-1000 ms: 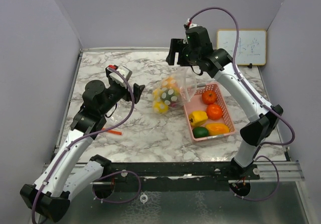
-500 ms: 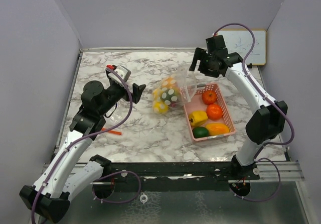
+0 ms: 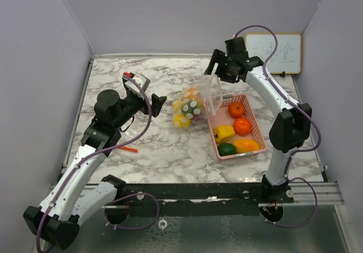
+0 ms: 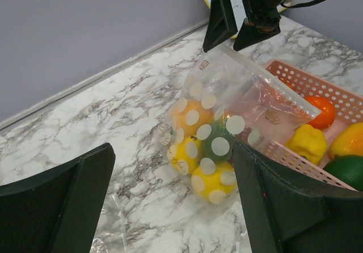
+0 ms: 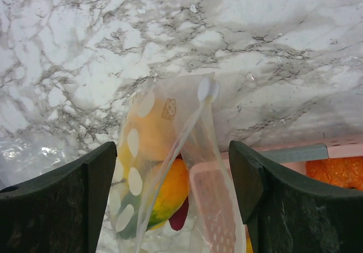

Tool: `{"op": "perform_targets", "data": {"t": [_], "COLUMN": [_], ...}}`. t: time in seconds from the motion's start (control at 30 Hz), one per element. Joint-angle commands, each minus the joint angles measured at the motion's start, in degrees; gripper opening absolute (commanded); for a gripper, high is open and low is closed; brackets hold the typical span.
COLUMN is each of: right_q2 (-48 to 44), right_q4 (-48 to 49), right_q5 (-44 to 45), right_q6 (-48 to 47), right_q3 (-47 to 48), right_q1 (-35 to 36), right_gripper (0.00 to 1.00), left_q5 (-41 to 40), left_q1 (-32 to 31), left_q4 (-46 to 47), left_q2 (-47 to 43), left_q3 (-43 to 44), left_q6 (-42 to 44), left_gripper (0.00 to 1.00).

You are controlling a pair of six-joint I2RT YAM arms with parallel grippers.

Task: Place the food in the zip-top bag and seal the zipper
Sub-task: Pick up the zipper food storage bag at the center of the board.

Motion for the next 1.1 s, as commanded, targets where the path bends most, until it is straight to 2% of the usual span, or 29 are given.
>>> {"op": "perform_targets", "data": {"t": [0.0,0.13,0.17,0.3,0.37,0.4,0.6,0.77,0.9,1.07], "right_q2": [3.64,4.16,4.03,1.95,-0.29,-1.54,-8.08,-12.6,-13.7,-15.21], "right_q4": [-1.14,-0.93,-0.44,5.22,9.93,11.99,19.55,21.95,19.72,17.6], "right_q5": [0.38,1.79,1.83,-3.8,-8.94,-11.71,-28.05,-43.45,-53.91,-62.27], "right_q6": [0.52,0.09,-0.21,-2.77,-4.27,-4.94,-11.45,-16.92,-19.83,-21.37], "right_q3": [1.95,0.71,0.21,-2.93,-5.88,-7.09,-10.17,-9.41,-6.34,-4.97], "right_q1": [-0.1,-0.08,-0.12,-0.08,-0.08,-0.08,-0.12,-0.08,-0.08,-0.08], "right_gripper": [0.78,0.76,0.72,0.37,0.08,0.03,0.02,0.02,0.02,0.02], "left_q5": [1.61,2.05,2.12,1.85,1.67,1.56,0.72,5.86,14.6,23.23], "left_q1": [0.18,0.2,0.21,0.21,0.16,0.19,0.19,0.19,0.21,0.19], "left_q4": [0.8,0.77,0.71,0.29,0.0,-0.24,-1.81,-2.46,-3.96,-6.26], "left_q2": [0.11,0.45,0.44,0.42,0.43,0.44,0.87,2.91,5.2,5.92], "left_q3": [1.57,1.85,1.84,1.85,2.02,2.29,6.22,11.17,16.47,19.11], "left_q6": [-0.11,-0.18,-0.2,-0.14,0.68,1.47,7.54,11.3,12.1,14.6], "left_gripper": [0.87,0.87,0.87,0.87,0.87,0.86,0.89,0.9,0.82,0.73]}}
